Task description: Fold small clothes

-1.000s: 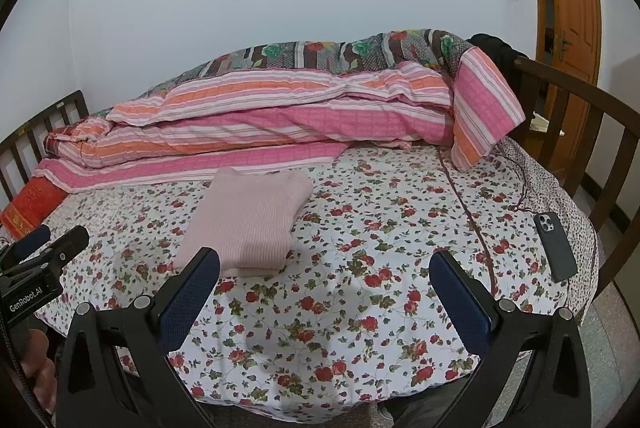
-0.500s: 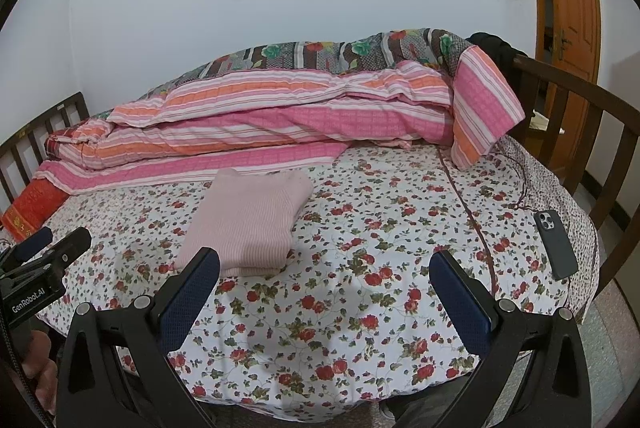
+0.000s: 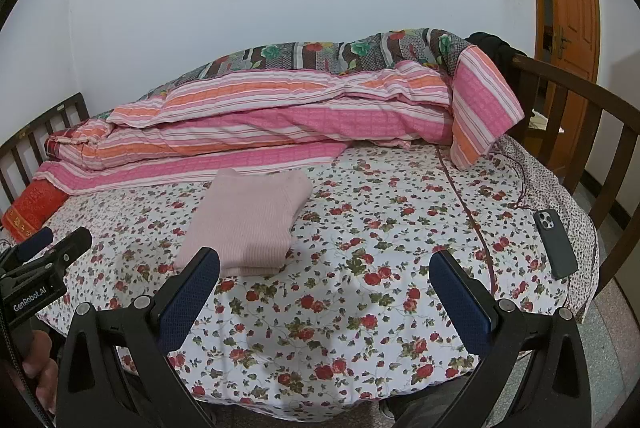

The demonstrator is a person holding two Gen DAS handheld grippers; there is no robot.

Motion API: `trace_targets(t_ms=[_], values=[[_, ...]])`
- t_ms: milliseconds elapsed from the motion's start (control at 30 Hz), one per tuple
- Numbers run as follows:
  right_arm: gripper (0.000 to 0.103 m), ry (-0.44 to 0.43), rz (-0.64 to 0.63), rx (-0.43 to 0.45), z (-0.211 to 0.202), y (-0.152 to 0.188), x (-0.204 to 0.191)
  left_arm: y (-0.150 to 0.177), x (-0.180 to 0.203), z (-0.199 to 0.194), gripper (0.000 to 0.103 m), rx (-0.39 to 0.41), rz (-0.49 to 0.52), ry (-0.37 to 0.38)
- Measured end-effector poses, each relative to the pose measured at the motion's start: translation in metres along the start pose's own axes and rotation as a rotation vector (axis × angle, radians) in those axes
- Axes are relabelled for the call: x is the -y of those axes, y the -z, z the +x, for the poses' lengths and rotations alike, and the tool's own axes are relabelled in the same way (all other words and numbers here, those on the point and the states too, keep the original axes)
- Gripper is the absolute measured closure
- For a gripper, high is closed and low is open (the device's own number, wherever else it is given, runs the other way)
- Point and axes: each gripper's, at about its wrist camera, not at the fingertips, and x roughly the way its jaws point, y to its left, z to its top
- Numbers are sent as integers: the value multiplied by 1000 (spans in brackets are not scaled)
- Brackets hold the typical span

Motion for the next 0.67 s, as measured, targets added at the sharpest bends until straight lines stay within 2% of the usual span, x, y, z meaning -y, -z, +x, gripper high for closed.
trace_targets(t_ms=[667], values=[[1, 0, -3, -7, 3, 7, -3, 1, 1, 0, 8, 6, 3, 3]])
